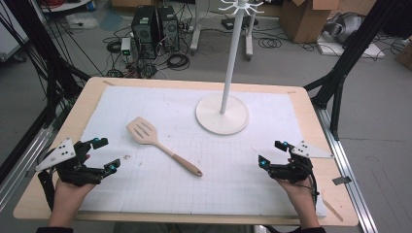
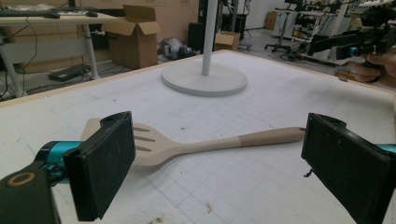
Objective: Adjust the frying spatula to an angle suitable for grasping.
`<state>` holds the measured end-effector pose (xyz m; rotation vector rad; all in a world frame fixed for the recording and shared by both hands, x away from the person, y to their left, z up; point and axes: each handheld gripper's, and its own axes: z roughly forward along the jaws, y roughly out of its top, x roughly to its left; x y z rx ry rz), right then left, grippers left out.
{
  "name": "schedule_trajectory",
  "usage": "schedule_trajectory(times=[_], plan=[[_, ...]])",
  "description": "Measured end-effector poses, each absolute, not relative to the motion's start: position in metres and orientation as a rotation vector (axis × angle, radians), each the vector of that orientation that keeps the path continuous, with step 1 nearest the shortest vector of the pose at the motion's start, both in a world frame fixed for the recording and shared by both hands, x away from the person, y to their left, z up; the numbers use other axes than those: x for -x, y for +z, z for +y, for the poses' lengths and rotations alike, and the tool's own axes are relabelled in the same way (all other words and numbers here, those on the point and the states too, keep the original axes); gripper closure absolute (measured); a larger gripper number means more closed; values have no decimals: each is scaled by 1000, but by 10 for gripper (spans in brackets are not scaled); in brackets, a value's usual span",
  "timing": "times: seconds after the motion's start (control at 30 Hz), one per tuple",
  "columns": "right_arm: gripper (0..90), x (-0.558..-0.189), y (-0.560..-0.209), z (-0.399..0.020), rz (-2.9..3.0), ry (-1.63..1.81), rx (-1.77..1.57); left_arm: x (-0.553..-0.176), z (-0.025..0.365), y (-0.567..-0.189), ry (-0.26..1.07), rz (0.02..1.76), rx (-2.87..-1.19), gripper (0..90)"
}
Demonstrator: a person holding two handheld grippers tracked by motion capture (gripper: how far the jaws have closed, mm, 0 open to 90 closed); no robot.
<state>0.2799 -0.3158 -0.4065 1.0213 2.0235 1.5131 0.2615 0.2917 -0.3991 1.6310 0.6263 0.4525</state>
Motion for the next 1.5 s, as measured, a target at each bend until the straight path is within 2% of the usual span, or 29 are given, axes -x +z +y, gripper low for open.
schedule_trajectory(times=[0.83,1.5], plan=[[103,-282,-396,-301,2043,1576,-966,-262,287,-399,397,574,-1631,102],[104,-317,-384,-214,2179,1671,-850,-261,282,-395,379,534,-1648,102]])
